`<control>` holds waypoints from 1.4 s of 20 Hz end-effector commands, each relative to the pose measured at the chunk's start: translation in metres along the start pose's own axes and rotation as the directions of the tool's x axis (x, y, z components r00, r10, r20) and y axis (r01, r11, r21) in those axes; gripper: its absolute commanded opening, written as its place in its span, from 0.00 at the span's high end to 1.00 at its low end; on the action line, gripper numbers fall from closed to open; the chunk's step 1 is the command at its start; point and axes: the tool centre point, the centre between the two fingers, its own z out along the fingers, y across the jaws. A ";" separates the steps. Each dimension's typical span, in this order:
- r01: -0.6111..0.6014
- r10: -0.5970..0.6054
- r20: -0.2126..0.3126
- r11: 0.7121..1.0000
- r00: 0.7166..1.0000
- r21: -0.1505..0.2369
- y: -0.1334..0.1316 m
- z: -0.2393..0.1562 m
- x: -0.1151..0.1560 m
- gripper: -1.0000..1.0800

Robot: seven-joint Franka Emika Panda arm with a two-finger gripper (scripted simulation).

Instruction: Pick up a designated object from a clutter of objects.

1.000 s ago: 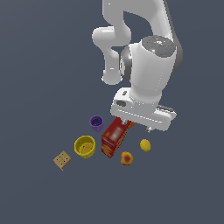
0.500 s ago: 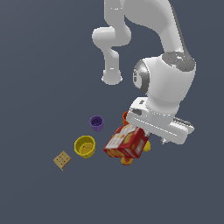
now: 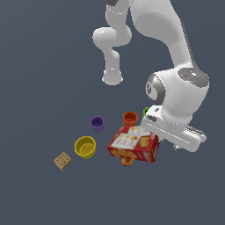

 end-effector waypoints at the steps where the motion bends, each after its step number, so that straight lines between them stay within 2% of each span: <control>1: -0.062 0.071 0.066 0.989 0.995 -0.134 0.060 0.070 -0.009 0.04; 12: -0.081 0.089 0.063 0.988 0.994 -0.130 0.056 0.079 -0.013 0.04; 22: -0.084 0.094 0.064 0.987 0.994 -0.135 0.064 0.122 -0.018 0.04; 27: -0.085 0.094 0.064 0.987 0.993 -0.135 0.064 0.128 -0.018 0.04; 28: -0.085 0.094 0.064 0.987 0.993 -0.135 0.064 0.128 -0.018 1.00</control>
